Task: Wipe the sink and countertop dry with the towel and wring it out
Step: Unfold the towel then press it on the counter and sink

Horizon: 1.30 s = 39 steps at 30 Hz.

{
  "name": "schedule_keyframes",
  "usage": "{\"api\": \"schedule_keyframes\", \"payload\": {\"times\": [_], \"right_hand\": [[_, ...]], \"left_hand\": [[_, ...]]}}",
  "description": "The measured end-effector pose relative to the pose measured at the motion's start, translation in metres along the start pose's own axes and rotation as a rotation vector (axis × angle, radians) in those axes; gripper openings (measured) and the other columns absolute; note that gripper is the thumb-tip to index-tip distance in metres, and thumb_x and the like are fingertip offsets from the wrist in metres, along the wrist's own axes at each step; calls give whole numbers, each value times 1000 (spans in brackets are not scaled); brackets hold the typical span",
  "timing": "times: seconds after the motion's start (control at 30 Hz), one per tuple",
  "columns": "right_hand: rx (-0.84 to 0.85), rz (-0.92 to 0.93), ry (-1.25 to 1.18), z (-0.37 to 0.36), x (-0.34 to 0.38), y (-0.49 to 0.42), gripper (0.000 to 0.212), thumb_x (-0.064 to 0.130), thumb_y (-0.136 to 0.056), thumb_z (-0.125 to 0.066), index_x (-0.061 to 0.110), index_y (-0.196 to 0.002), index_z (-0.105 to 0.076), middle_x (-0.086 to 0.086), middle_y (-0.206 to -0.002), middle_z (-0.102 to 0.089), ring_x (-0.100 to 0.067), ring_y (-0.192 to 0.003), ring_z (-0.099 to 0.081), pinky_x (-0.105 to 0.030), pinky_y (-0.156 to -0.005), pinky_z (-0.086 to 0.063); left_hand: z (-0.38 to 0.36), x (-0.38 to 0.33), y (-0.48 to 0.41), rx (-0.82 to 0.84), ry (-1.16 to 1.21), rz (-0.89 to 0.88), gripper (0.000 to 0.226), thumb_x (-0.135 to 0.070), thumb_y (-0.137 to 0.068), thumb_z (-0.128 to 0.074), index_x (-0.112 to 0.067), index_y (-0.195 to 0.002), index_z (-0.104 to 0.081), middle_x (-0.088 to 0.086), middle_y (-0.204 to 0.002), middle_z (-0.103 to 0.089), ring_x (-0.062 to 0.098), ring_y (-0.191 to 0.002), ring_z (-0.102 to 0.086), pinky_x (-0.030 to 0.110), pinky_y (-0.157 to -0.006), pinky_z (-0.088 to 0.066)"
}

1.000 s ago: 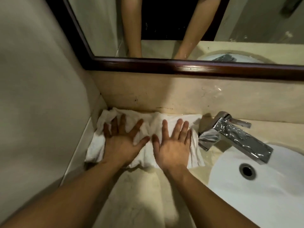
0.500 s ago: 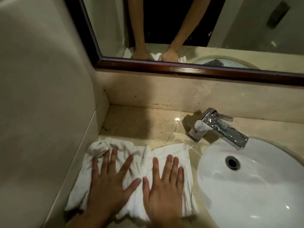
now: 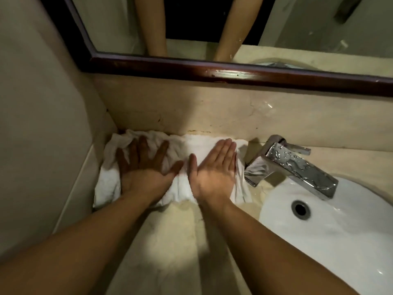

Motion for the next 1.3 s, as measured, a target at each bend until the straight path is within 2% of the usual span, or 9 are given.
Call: {"api": "schedule_keyframes", "payload": {"times": [0.2, 0.4, 0.5, 0.6, 0.73, 0.93, 1.03, 1.2, 1.3], "right_hand": [[60, -270, -104, -3, 14, -34, 84, 47, -104, -22, -5, -156, 15, -23, -167, 17, -34, -156, 18, -42, -128, 6], [-32, -92, -14, 0, 3, -5, 84, 50, -103, -29, -10, -157, -11, -33, -165, -13, -44, -156, -6, -45, -128, -1], [13, -23, 11, 1, 2, 18, 84, 53, -102, -26, -5, -160, -8, -28, -167, -9, -39, -157, -2, -43, -128, 2], [13, 9, 6, 2, 0, 49, 85, 57, -101, -27, -1, -161, -11, -24, -168, -13, -37, -157, -4, -44, -128, -1], [2, 1, 15, 4, -11, 105, 84, 59, -99, -27, 4, -162, -16, -21, -168, -15, -36, -157, -7, -50, -127, -10], [-8, -56, 49, 15, -52, 153, 85, 59, -99, -35, 2, -161, -21, -20, -167, -21, -35, -157, -14, -49, -126, -14], [-17, -109, 56, 20, -65, 143, 87, 61, -99, -33, 2, -161, -18, -19, -168, -19, -34, -157, -12, -48, -127, -12], [35, -136, 32, 28, -99, 101, 92, 66, -98, -18, 3, -162, 0, -15, -171, 2, -29, -158, 10, -45, -129, -1], [31, -136, 82, 30, -108, 76, 91, 64, -98, -13, 1, -161, 3, -19, -171, 1, -32, -158, 7, -46, -128, 0]], "left_hand": [[-4, -5, -21, -18, 20, 24, 83, -96, -71, 11, -65, -146, 24, 7, -170, 22, 36, -157, 14, 67, -118, 16], [-4, -1, -14, -1, -10, -27, 83, -95, -67, 16, -62, -141, 32, 6, -169, 27, 36, -156, 19, 66, -118, 19], [-3, 11, 3, 13, -40, -118, 79, -91, -74, 17, -59, -143, 33, 4, -168, 30, 34, -156, 23, 63, -119, 18], [-3, 23, 36, 9, -42, -210, 83, -89, -82, 10, -52, -156, 17, 7, -170, 24, 37, -158, 14, 65, -123, 6], [-8, 30, 84, 7, -54, -263, 80, -85, -93, -10, -45, -162, -10, 15, -171, -14, 42, -156, -18, 74, -118, -12], [-19, 13, 135, 25, -98, -267, 83, -85, -91, -20, -40, -160, -28, 13, -171, -20, 46, -154, -19, 81, -113, -11], [-19, -3, 137, 19, -69, -246, 84, -86, -89, -18, -42, -160, -28, 10, -171, -19, 46, -155, -17, 81, -113, -7], [-12, -34, 119, -40, -31, -247, 86, -91, -85, -16, -48, -160, -19, 6, -173, -11, 44, -157, -6, 79, -114, -2], [-11, -51, 94, -72, -2, -203, 85, -92, -85, -6, -53, -159, -12, 4, -173, -10, 43, -158, -6, 78, -114, -1]]}}
Point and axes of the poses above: each hand's wrist, its own y-axis away from the middle knuckle, its own z-axis out of the back of the hand, x = y × z, the point moved 3 cm from there along -y, towards the middle knuckle
